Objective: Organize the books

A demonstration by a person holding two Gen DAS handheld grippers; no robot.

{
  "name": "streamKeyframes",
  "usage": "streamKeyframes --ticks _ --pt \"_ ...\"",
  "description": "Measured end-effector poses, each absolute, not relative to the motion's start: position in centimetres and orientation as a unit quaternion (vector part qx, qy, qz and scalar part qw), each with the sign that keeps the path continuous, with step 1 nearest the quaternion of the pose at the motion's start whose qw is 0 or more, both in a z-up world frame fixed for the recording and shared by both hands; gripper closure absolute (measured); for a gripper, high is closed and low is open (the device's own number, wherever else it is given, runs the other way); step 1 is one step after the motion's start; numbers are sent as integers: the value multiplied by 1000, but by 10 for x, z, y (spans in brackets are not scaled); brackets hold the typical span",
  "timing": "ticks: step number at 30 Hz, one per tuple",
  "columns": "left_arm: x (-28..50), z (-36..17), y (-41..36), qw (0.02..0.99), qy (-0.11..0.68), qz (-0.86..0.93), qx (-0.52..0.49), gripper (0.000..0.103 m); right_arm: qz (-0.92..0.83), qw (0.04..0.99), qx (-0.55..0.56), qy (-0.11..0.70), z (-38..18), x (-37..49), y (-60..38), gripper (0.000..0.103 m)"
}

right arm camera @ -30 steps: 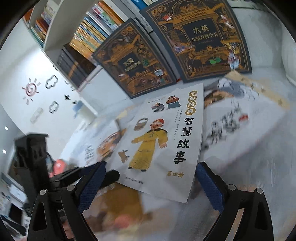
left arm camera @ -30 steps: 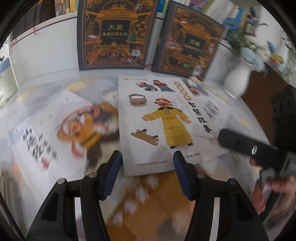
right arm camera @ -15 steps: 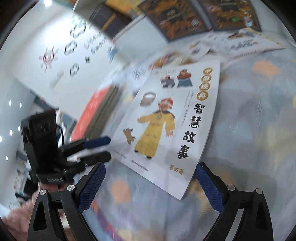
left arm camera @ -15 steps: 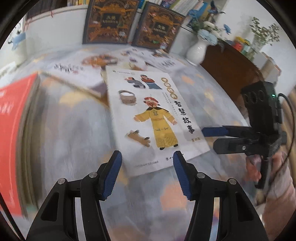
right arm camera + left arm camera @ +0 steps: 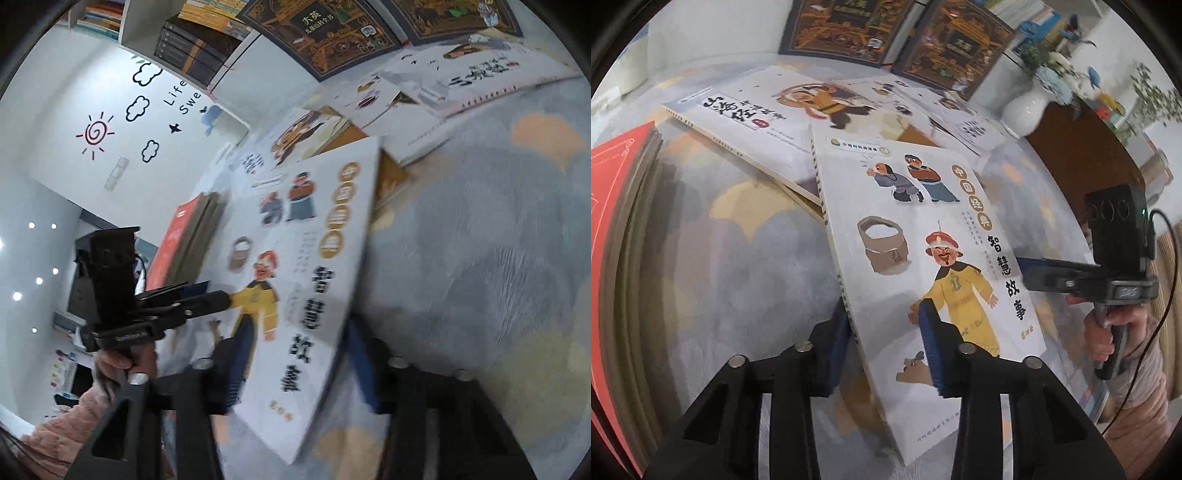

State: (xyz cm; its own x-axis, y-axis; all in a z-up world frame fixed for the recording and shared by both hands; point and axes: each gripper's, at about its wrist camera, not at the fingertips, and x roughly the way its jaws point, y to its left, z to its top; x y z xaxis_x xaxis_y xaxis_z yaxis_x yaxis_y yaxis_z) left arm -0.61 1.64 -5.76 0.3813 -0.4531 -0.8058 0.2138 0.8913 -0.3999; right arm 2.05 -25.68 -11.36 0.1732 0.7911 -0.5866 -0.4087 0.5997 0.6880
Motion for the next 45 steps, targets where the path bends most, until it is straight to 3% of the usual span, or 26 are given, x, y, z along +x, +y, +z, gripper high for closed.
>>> streamKeyframes --ticks 2,4,11,17,28,45 --pt "-2 -58 21 821 520 -194 -134 75 399 744 202 497 -117 27 -259 76" --pt "-1 -58 20 824 518 -189 -131 75 395 751 199 490 -118 27 -259 78" --pt "-1 -52 18 826 525 -168 -114 75 379 791 126 463 -92 3 -248 78" --pt "-6 -51 31 806 540 -182 -159 76 400 801 110 431 -61 -22 -243 79" --pt "-34 2 54 843 482 -191 -143 76 420 819 77 384 -13 -58 -218 78" --pt "-64 61 180 898 392 -116 -165 76 489 805 43 333 35 -70 -89 77"
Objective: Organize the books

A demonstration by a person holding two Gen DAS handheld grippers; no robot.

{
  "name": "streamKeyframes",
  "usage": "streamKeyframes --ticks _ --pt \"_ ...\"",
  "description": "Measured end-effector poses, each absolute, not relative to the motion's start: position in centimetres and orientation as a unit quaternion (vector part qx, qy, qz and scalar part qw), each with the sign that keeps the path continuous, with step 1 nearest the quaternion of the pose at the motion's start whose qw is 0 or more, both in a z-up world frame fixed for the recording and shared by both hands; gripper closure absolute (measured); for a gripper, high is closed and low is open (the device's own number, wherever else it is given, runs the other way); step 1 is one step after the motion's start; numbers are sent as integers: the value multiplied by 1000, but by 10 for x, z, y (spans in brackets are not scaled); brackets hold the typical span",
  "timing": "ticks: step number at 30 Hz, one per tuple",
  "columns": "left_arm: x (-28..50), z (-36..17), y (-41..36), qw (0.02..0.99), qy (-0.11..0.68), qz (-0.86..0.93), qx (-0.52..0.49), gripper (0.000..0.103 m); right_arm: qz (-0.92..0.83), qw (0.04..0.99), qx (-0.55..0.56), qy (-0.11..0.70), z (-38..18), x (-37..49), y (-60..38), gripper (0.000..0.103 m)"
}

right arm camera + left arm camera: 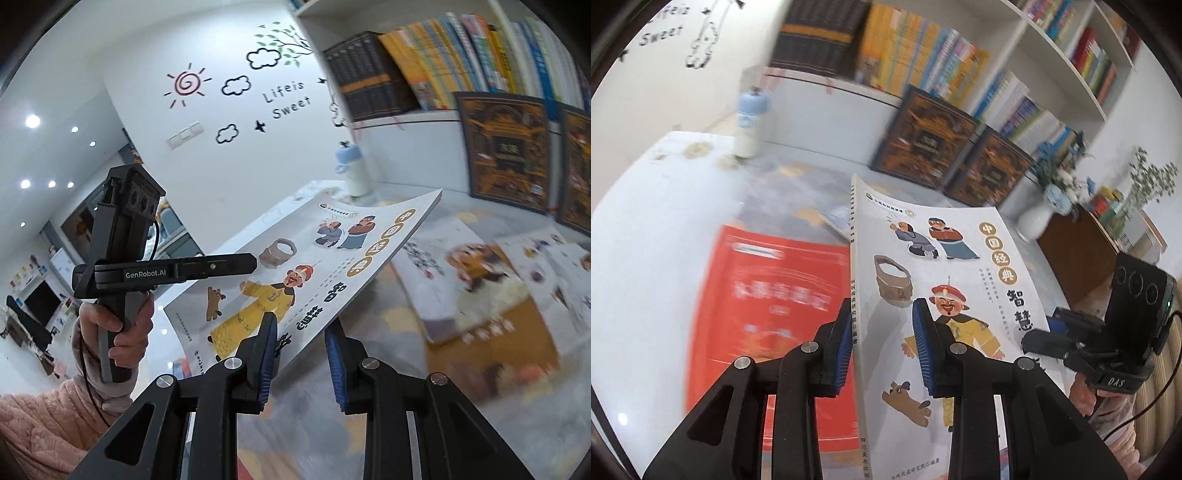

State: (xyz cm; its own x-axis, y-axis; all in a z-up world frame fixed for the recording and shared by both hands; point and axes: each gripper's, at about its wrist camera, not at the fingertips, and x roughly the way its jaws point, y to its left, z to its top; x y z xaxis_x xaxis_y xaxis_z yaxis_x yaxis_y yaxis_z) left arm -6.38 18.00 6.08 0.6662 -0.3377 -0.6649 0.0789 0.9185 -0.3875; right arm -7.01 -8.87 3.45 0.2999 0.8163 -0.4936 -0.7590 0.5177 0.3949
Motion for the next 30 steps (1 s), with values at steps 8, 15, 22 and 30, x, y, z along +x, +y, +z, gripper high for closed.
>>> streamKeyframes --ticks 8,15,22,30 --pt "-65 46 240 900 389 -67 -183 74 516 785 41 339 22 -60 -18 77" --pt "-61 16 270 890 408 -48 -199 74 518 774 42 362 3 -45 21 77" --pt "-59 -2 272 886 422 -40 -189 74 506 765 32 397 -18 -38 38 77" --pt "-57 -13 268 883 432 -43 -179 74 492 763 23 417 -33 -39 43 77"
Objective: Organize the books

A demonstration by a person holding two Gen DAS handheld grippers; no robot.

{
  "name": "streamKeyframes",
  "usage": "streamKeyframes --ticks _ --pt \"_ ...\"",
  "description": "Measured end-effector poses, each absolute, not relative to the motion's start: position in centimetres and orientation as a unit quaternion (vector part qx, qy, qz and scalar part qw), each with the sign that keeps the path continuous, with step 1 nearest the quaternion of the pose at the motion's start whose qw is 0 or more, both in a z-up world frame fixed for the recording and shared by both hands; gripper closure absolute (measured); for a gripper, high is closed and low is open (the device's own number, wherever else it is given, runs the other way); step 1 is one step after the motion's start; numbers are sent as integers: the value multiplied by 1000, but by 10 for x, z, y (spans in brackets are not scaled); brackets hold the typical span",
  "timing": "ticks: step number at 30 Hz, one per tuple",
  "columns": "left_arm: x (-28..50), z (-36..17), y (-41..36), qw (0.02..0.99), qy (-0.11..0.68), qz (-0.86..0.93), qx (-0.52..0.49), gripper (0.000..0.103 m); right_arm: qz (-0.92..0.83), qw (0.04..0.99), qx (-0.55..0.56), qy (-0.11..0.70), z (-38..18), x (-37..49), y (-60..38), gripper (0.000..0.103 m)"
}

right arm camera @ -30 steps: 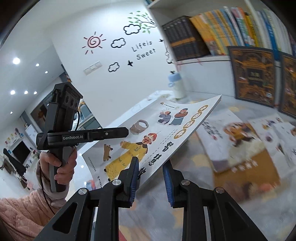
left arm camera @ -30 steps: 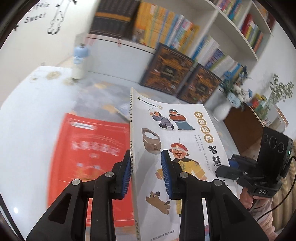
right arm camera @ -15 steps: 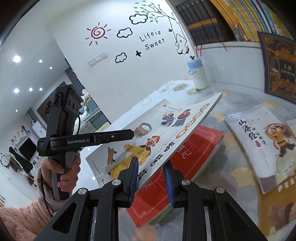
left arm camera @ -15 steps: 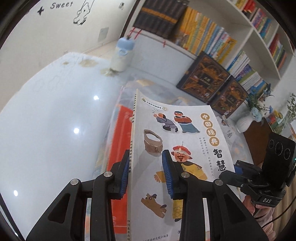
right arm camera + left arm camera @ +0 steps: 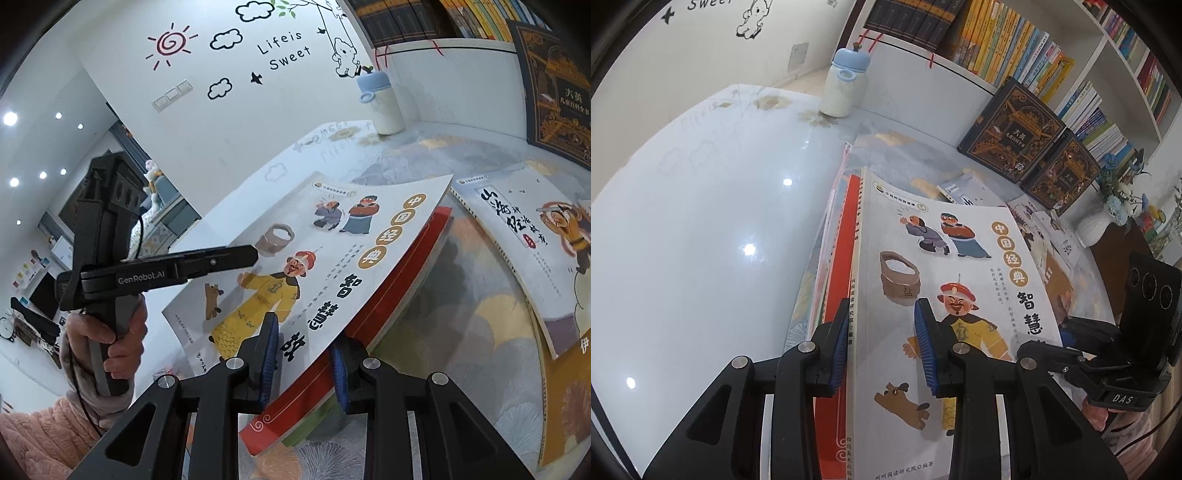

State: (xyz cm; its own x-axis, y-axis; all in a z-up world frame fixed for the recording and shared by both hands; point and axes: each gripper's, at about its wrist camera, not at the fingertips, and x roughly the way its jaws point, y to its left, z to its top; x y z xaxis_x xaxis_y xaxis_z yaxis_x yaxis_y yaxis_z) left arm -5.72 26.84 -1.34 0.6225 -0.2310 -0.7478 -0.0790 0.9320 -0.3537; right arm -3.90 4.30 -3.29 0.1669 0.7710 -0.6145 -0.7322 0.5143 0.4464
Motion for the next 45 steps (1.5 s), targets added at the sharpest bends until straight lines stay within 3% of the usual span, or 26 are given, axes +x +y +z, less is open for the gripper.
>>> streamKeyframes --ticks 9,15,19,21,23,24,36,45 --pt "-61 -12 272 887 429 -26 -170 74 490 762 16 423 -35 -40 48 75" --pt "-66 -8 275 891 423 -15 -165 71 486 764 6 425 -35 -42 53 67" --pt "-69 -4 273 892 421 -14 -166 71 481 765 -14 428 -36 -44 59 57" --pt "-69 -3 272 892 420 -13 -165 71 477 769 -26 425 -35 -46 61 48" --pt "-69 -2 271 893 420 -10 -164 71 472 772 -31 425 -33 -47 60 31" --pt "-69 -1 271 892 420 -9 -165 71 472 771 -31 426 -33 -47 59 29" --pt "-70 11 236 894 420 -29 -154 71 465 784 -9 411 -21 -51 18 28" --pt "-57 18 164 893 422 -73 -141 67 418 803 63 419 -25 -34 -76 28"
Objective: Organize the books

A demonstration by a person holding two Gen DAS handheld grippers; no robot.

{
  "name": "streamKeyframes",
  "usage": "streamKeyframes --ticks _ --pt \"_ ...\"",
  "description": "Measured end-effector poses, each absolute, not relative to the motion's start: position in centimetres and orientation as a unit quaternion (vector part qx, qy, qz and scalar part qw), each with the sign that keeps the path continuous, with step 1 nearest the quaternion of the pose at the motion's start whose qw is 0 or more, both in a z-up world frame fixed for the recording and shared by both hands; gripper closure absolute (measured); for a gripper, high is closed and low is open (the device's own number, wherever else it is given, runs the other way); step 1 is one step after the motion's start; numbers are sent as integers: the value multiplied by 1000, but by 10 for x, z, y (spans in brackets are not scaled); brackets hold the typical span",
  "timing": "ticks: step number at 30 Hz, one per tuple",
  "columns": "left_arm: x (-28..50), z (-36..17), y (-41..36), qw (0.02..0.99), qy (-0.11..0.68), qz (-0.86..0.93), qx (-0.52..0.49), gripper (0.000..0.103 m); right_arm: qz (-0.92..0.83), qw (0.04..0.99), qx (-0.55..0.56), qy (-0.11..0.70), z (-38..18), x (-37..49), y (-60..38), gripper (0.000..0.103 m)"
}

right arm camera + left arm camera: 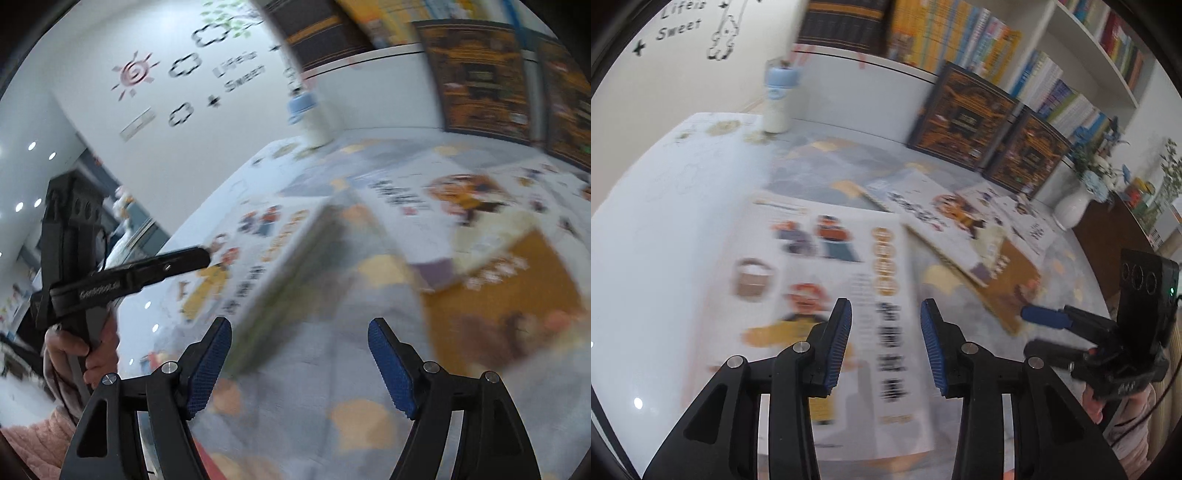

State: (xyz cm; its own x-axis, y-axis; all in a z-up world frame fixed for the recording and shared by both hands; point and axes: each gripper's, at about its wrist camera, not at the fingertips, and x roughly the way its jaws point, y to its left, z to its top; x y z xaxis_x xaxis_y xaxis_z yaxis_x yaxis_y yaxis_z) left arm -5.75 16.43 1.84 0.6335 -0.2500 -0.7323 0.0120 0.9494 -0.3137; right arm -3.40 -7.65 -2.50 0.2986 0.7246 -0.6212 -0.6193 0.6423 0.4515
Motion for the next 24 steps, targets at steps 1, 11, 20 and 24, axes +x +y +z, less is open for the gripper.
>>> streamKeyframes --ticks 1,11,20,24 --pt "-55 17 154 891 424 -80 -141 67 407 809 71 418 -25 -31 -92 28" --pt "-17 -4 66 882 414 -67 -215 67 359 839 135 385 -18 32 -194 28" --pt "41 -38 33 879 429 30 -204 67 389 840 105 364 -38 137 -167 28" --pt "52 -47 28 883 433 42 -176 67 374 841 62 387 -56 182 -139 28"
